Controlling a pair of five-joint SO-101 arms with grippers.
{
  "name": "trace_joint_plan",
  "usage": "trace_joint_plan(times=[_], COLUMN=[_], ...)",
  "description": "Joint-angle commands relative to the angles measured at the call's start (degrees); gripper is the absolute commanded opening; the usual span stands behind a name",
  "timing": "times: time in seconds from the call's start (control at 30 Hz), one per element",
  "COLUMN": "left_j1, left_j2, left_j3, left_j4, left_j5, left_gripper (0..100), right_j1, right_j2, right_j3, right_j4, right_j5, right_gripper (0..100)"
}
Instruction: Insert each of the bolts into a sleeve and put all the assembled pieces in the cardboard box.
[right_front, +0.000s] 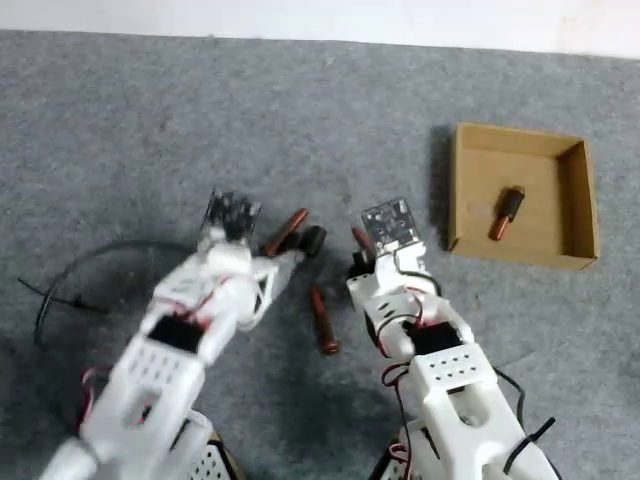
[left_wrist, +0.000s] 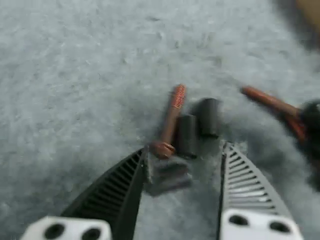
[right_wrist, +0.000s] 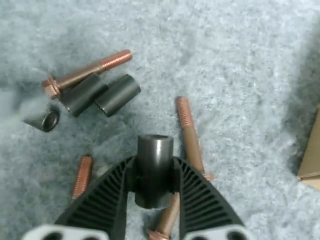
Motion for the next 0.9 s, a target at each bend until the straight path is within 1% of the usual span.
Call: trace_joint_plan(times=[0.0,0.17,0.3,0.37,0.67,0.87], left_j1=[-3.56,-3.82,-3.38,-3.47,-3.38,-3.38], left_j2=[20.09,34.33,40.48,42.59,53.14,57.63], left_j3=[-13.32,-21.85,-27.74,-29.49,-36.79,-44.18], left_j4=[-3.43,-3.08,3.78,5.71,6.51,17.41], left_j5=[-0.35,-1.23,-8.53,-9.14,-9.32,-9.41], left_gripper=[22,22,22,22,22,22], right_j1=[0.66,0.66,0.66,0.66,0.57,0.57], right_j2=[-1.01,-1.01,-1.01,-1.01,-1.1,-1.01], right_j3=[0.13,0.22,0.22,0.22,0.31,0.31], right_j4=[-1.98,-1.98,-1.98,-1.98,-1.98,-1.98], right_j5=[0.44,0.44,0.44,0.44,0.44,0.44], right_gripper=[0.5,0.5,0.5,0.5,0.5,0.5])
